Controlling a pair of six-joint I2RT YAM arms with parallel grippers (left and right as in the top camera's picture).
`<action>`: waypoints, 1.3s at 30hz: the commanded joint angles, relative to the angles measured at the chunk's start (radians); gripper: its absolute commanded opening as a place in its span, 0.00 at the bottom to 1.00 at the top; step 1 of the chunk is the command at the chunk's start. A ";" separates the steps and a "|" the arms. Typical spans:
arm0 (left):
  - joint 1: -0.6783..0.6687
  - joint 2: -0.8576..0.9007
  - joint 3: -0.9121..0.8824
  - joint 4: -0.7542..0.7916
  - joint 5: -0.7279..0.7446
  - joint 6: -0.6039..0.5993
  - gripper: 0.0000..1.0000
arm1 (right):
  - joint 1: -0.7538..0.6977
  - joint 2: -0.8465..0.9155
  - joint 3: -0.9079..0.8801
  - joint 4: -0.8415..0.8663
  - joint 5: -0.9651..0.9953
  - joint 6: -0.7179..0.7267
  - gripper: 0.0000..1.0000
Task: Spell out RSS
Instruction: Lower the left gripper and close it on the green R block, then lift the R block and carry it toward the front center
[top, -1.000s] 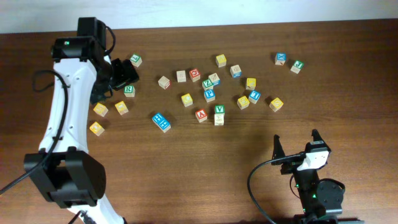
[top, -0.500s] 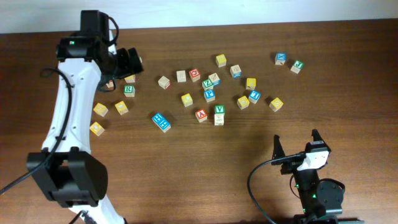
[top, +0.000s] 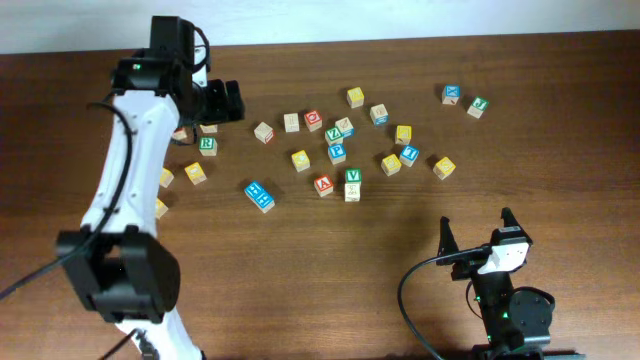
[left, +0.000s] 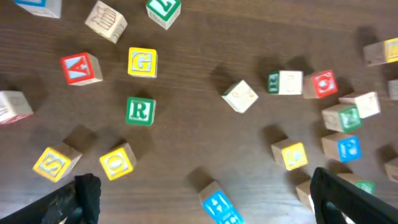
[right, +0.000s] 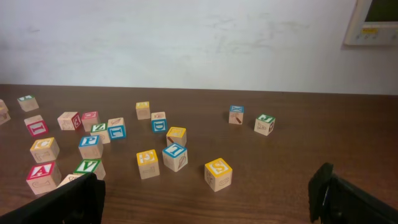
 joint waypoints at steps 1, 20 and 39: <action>0.001 0.105 -0.009 0.013 -0.137 0.033 0.99 | 0.005 -0.007 -0.005 -0.006 0.001 -0.007 0.98; 0.069 0.401 -0.008 0.164 -0.098 0.150 0.84 | 0.005 -0.007 -0.005 -0.006 0.001 -0.007 0.98; 0.074 0.404 -0.009 0.170 -0.100 0.161 0.38 | 0.005 -0.007 -0.005 -0.006 0.001 -0.007 0.98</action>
